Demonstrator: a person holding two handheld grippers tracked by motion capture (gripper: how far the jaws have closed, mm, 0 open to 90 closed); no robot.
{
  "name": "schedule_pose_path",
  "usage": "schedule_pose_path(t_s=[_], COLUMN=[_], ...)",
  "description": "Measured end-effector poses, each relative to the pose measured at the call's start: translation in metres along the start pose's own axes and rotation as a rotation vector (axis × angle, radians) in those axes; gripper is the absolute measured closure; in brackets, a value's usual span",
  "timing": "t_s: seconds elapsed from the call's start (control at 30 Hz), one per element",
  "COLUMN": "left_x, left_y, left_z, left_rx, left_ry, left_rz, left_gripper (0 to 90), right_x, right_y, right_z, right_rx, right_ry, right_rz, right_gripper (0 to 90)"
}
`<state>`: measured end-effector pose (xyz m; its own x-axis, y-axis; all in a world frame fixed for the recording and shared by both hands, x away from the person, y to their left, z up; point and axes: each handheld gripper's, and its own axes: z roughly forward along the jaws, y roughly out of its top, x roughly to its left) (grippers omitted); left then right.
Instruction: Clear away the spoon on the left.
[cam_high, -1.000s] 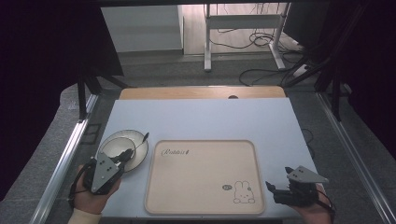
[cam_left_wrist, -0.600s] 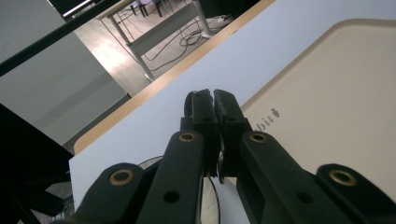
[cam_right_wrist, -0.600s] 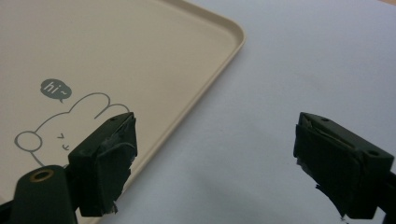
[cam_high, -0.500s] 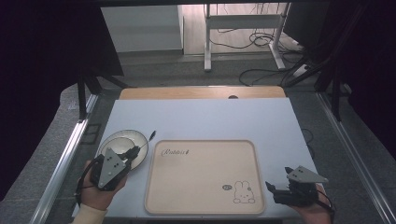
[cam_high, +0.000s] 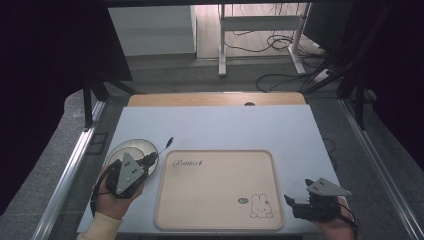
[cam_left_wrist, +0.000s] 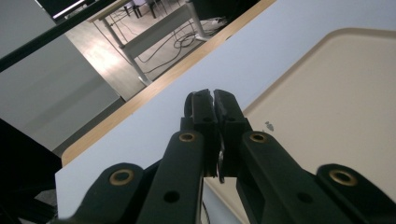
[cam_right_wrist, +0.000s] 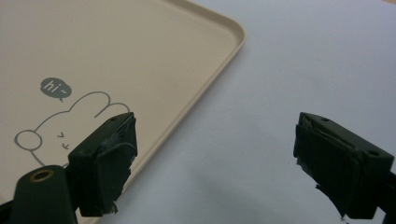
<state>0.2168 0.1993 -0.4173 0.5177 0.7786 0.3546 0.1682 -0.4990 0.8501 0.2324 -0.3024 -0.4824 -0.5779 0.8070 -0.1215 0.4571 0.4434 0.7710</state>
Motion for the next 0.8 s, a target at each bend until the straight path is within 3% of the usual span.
schedule_pose_path(t_s=[0.8], left_x=[-0.025], left_y=[0.011], left_z=[0.026], left_rx=[0.019], left_ry=[-0.072], left_rz=[0.058], left_gripper=[89.6], right_x=[0.000], right_y=[-0.001], right_z=[0.001], right_rx=[0.004], right_ry=[0.004], right_rz=[-0.001], right_gripper=[13.4])
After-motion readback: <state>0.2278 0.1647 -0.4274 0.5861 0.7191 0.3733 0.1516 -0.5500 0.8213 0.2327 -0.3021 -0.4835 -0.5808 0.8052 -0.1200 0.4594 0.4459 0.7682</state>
